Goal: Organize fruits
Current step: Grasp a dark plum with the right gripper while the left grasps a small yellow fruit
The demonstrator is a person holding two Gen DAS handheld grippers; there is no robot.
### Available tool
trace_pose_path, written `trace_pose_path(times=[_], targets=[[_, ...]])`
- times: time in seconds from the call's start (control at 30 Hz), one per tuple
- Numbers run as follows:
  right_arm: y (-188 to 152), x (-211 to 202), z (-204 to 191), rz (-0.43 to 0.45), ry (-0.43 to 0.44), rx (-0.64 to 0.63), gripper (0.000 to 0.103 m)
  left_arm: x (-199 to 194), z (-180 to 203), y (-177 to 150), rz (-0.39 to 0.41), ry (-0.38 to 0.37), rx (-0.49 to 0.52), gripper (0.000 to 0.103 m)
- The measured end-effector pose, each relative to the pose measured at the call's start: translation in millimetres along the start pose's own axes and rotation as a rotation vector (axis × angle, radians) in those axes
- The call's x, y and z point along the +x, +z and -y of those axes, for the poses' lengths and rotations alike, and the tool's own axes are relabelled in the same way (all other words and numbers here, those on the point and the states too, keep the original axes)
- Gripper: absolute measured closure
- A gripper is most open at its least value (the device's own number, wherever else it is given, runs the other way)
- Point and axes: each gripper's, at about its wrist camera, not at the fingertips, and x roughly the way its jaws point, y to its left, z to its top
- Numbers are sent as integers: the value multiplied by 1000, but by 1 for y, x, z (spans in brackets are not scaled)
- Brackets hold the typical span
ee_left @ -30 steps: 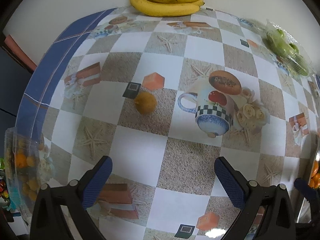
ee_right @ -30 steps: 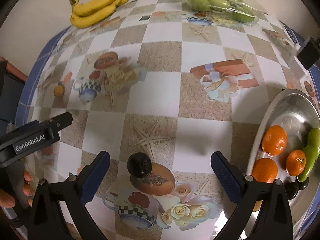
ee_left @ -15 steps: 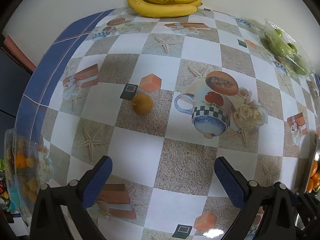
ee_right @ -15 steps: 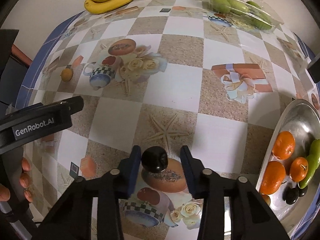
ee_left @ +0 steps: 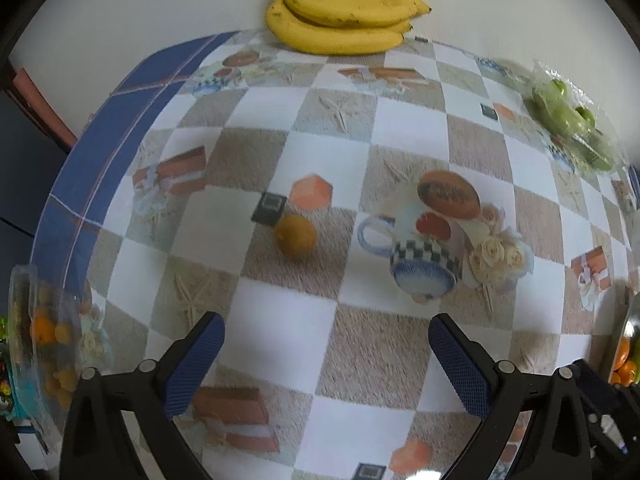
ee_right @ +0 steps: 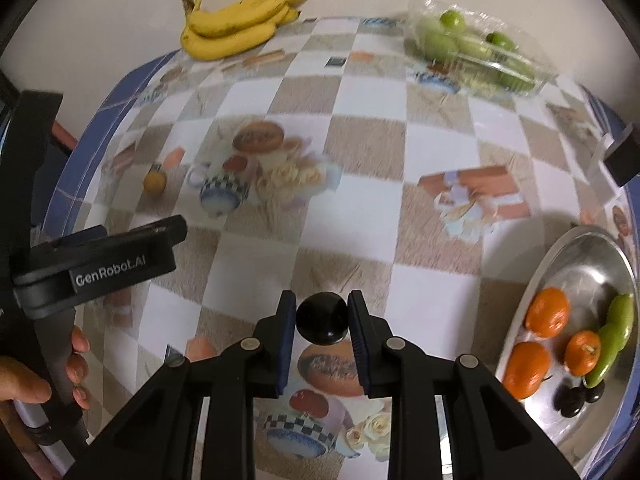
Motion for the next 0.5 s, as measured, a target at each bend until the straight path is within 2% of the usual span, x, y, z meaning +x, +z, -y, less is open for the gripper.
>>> trace_pose_path(times=[0.1,0.2,0.27,0.5], targets=[[7,-3,5,23,-4,11,76,5,-11,8,10,-13,-16,2],[14,-3,8,41,-13,18,76,10,-20,17,3,-47,-42,10],[17,-1,6,47,-25,4,76,15,-24,24,-7,-35,-38,15],[21,4,7,33,-19,-4,76,26,-28,36,-33,-53,-44,52]])
